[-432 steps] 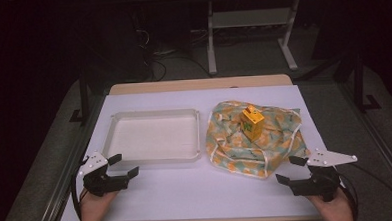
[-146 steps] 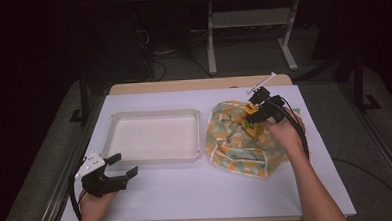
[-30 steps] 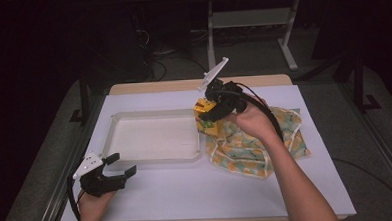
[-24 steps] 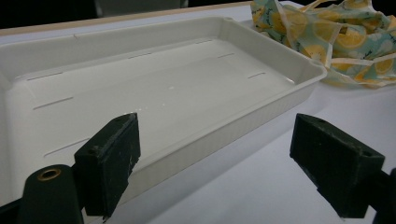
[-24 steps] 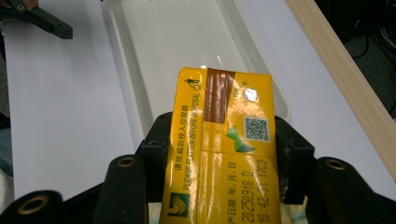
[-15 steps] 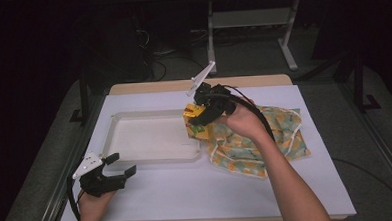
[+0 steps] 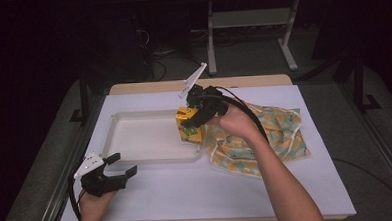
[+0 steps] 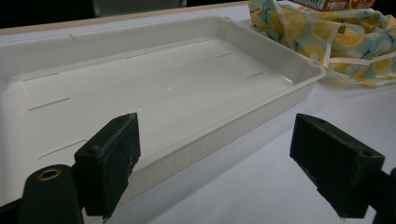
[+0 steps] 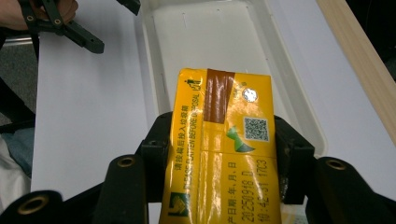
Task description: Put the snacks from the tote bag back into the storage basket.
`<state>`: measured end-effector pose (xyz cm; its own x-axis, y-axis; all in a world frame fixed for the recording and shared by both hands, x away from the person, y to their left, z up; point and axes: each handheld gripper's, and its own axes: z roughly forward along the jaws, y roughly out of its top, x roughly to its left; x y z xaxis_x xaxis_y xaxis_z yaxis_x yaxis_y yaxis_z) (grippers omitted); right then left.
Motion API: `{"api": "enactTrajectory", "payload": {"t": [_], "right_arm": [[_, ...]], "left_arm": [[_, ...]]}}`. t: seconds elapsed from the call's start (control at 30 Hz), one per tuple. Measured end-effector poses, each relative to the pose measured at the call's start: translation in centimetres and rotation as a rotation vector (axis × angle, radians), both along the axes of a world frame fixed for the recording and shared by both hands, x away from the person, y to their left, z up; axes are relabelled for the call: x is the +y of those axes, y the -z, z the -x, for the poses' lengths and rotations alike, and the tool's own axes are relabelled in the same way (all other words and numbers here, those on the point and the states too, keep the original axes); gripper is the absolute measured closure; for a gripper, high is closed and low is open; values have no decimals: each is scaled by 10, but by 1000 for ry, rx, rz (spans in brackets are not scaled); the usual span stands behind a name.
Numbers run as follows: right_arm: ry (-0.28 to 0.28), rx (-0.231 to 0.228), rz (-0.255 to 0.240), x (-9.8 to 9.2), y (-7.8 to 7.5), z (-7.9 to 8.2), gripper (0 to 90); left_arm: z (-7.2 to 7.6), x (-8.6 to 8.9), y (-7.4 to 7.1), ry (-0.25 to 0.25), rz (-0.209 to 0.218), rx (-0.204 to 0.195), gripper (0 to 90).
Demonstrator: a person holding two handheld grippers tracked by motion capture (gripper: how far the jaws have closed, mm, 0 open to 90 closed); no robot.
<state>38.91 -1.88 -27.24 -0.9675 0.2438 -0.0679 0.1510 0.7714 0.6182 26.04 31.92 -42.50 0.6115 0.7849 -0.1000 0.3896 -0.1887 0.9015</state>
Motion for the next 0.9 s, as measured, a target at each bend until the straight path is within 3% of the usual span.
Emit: {"api": "enactTrajectory", "payload": {"t": [0.9], "right_arm": [[-73, 32, -5, 34, 22, -9, 491]], "left_arm": [[0, 0, 0, -9, 22, -2, 157]]}}
